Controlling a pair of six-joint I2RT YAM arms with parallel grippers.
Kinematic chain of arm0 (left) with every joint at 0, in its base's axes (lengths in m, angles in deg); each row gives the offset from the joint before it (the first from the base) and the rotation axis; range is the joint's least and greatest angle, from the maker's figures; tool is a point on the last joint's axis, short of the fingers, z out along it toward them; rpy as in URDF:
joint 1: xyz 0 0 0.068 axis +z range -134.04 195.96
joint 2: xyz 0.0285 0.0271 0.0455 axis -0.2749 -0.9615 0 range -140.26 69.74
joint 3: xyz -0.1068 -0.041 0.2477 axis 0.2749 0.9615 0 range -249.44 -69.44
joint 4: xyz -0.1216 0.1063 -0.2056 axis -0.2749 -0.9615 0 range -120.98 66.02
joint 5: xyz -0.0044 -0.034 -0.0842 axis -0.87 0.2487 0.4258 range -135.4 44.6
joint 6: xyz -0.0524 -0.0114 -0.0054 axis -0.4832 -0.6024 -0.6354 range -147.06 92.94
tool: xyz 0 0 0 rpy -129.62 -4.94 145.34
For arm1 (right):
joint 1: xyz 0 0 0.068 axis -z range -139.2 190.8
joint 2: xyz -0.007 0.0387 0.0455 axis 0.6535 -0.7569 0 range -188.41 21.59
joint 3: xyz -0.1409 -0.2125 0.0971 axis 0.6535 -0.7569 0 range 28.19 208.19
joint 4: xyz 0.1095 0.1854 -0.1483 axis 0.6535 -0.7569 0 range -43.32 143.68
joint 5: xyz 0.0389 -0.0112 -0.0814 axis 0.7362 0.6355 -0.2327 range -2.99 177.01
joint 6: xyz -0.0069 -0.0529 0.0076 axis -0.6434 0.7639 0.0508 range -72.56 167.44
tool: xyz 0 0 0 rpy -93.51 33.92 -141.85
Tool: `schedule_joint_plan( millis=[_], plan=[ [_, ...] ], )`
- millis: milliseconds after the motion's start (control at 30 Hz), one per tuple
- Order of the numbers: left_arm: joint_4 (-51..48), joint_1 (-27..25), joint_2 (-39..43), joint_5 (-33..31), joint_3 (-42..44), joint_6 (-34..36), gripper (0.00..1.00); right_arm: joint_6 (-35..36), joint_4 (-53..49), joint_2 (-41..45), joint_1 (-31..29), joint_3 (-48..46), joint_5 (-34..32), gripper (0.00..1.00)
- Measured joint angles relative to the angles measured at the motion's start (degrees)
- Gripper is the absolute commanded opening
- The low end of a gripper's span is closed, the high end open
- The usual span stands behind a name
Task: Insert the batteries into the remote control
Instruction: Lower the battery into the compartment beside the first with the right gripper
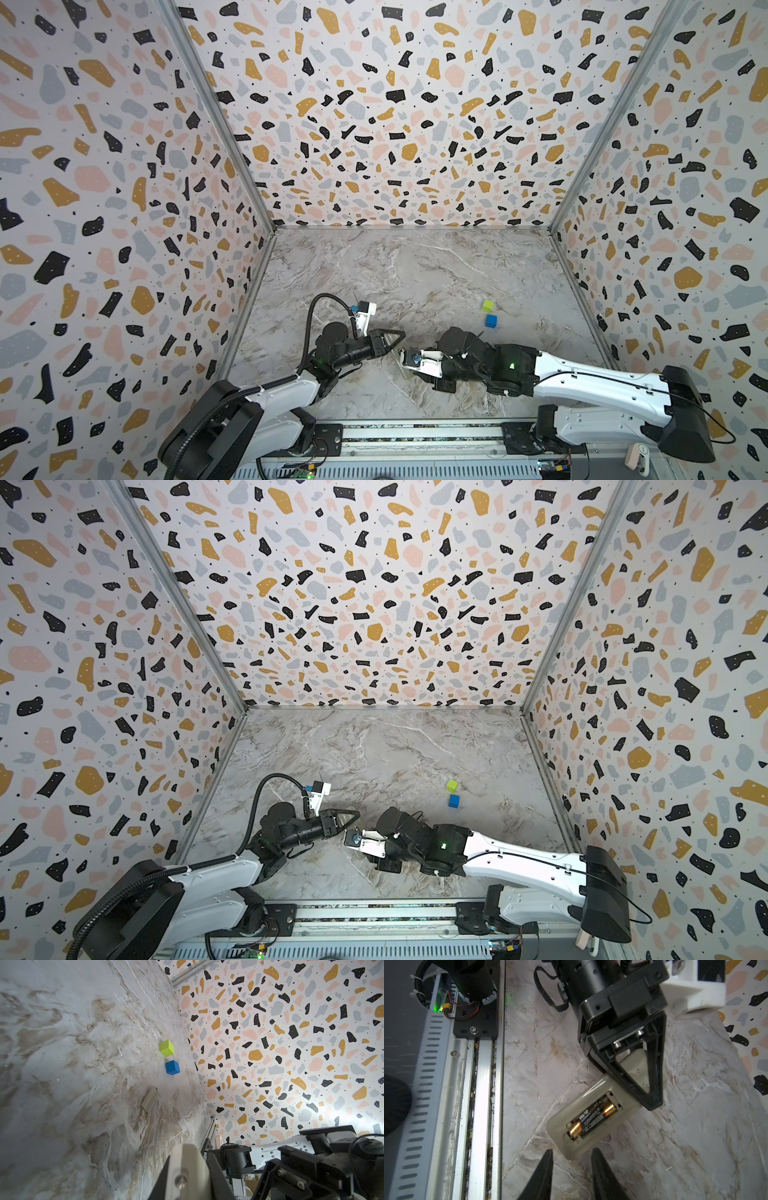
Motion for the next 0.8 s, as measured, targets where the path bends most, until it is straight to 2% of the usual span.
schedule_joint_plan(
  millis=[800],
  plan=[
    [-4.07, -0.04, 2.14, 2.67, -0.83, 2.23, 0.00, 5.20, 3.89, -6.12, -0.26, 0.02, -0.20, 0.23]
  ],
)
